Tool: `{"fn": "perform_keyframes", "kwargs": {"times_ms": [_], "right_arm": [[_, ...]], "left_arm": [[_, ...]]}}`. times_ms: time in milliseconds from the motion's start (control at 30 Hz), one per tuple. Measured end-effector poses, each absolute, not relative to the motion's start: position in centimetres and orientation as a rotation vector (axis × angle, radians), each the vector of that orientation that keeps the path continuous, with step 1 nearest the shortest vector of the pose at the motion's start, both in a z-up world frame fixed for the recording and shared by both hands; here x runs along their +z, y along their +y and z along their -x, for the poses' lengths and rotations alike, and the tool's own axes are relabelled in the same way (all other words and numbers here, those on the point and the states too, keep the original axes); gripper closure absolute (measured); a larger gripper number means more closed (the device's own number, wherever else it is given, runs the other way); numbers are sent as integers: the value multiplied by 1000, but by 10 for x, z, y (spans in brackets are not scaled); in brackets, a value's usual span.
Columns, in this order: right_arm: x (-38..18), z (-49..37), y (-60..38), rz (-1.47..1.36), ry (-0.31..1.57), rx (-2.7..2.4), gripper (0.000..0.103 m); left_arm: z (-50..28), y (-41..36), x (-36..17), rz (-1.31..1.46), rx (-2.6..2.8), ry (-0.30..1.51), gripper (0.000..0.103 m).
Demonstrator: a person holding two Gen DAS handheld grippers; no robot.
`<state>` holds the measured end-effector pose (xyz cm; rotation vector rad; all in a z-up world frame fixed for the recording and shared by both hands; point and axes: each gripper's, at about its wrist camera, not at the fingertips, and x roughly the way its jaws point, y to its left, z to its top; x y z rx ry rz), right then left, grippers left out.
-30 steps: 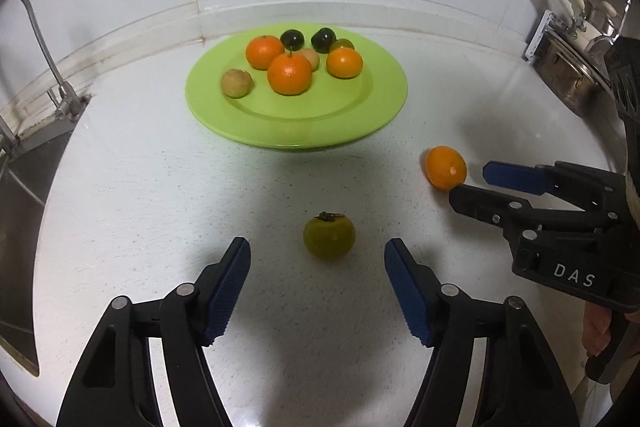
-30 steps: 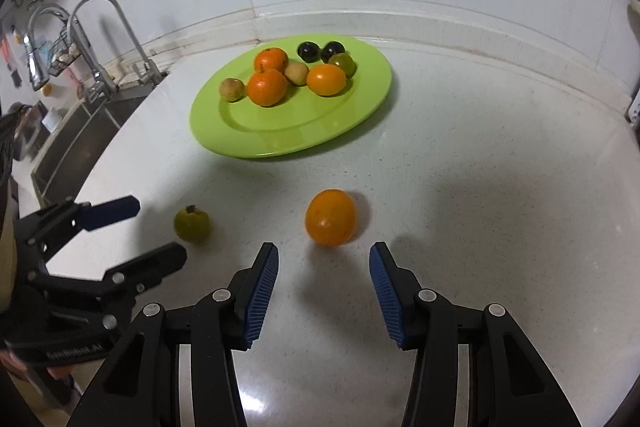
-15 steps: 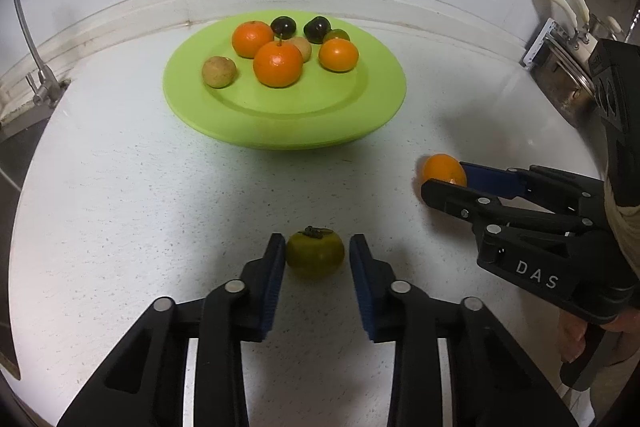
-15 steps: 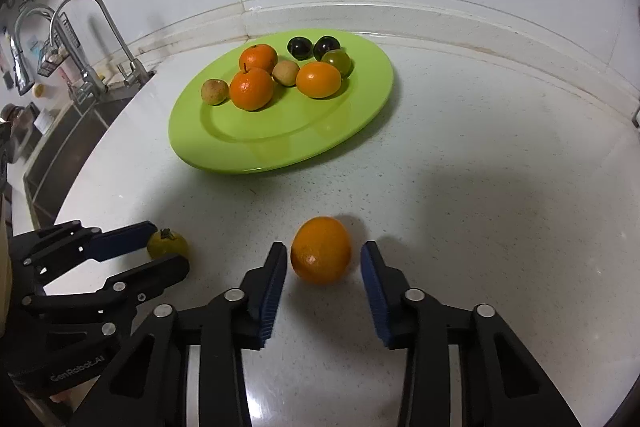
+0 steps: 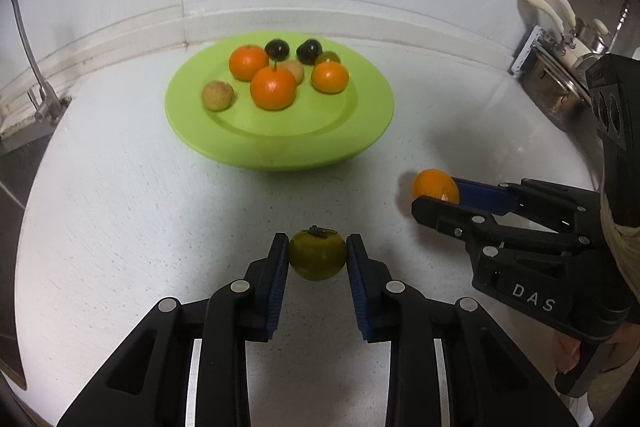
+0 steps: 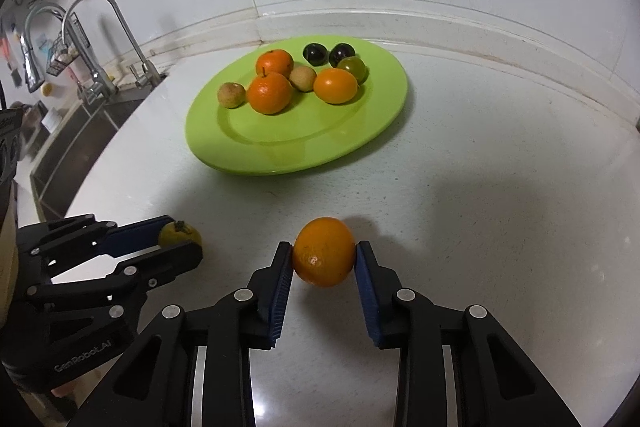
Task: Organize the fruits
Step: 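Carry the persimmon and orange to the green plate with both grippers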
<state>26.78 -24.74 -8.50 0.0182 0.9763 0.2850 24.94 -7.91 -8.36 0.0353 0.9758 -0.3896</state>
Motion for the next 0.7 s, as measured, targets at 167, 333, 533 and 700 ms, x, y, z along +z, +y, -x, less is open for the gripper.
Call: {"fn": "perform_keyframes", "kwargs": {"times_ms": [167, 333, 533, 700], "right_arm": [[-75, -262, -243, -33, 954, 290, 70], [-67, -257, -238, -41, 937, 291, 70], [-52, -253, -233, -54, 900, 289, 70], [-42, -257, -226, -50, 872, 289, 70]], "left_arm": [[-245, -75, -72, -43, -403, 945, 74], [-242, -69, -63, -45, -412, 922, 74], [-240, -61, -52, -51, -423, 888, 74], [-246, -56, -45, -70, -427, 856, 74]]}}
